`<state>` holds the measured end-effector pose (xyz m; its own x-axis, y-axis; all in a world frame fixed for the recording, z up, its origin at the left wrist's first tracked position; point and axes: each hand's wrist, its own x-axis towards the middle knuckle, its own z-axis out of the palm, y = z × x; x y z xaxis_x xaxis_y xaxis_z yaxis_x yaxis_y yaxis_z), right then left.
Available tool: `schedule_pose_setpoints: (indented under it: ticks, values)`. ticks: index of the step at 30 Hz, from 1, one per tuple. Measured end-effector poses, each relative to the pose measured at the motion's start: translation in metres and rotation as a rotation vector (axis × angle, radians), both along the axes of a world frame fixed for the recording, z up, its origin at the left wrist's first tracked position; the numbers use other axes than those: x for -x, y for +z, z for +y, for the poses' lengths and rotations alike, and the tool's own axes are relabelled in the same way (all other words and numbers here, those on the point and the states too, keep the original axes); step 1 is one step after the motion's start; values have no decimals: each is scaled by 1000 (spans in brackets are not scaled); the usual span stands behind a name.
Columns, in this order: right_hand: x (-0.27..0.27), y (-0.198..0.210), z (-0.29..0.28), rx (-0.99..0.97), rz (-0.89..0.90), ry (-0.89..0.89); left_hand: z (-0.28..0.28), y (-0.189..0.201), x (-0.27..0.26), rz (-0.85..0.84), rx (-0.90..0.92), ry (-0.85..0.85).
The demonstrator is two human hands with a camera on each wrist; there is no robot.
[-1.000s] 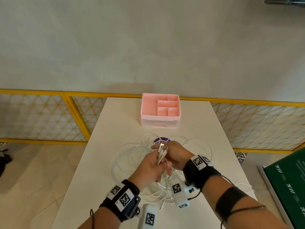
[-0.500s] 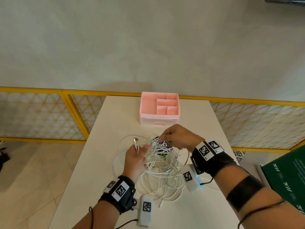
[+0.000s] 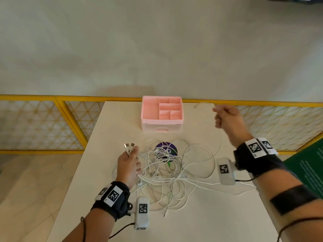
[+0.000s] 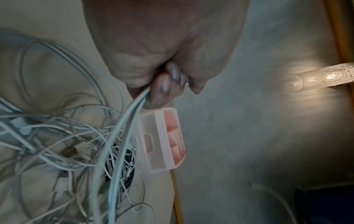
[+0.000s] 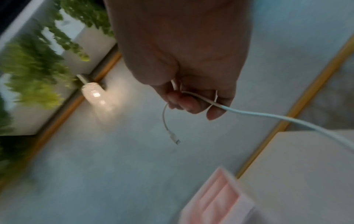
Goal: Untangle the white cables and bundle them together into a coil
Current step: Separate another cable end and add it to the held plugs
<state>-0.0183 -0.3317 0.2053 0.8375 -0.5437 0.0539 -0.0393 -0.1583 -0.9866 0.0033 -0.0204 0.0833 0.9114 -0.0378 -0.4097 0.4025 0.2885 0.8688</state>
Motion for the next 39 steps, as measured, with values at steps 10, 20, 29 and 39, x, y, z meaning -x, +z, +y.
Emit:
schedule_pose_setpoints:
  ticks: [10, 20, 29, 39]
  values:
    - [115, -84, -192, 549, 934, -491, 9, 0, -4, 87, 264, 62]
    - [192, -201, -192, -10, 966, -448, -30, 11, 19, 148, 387, -88]
    - [86, -104, -1, 212, 255, 65, -58, 22, 28, 119, 453, -185]
    - [64, -146, 116, 441, 348, 784, -27, 6, 15, -1, 280, -57]
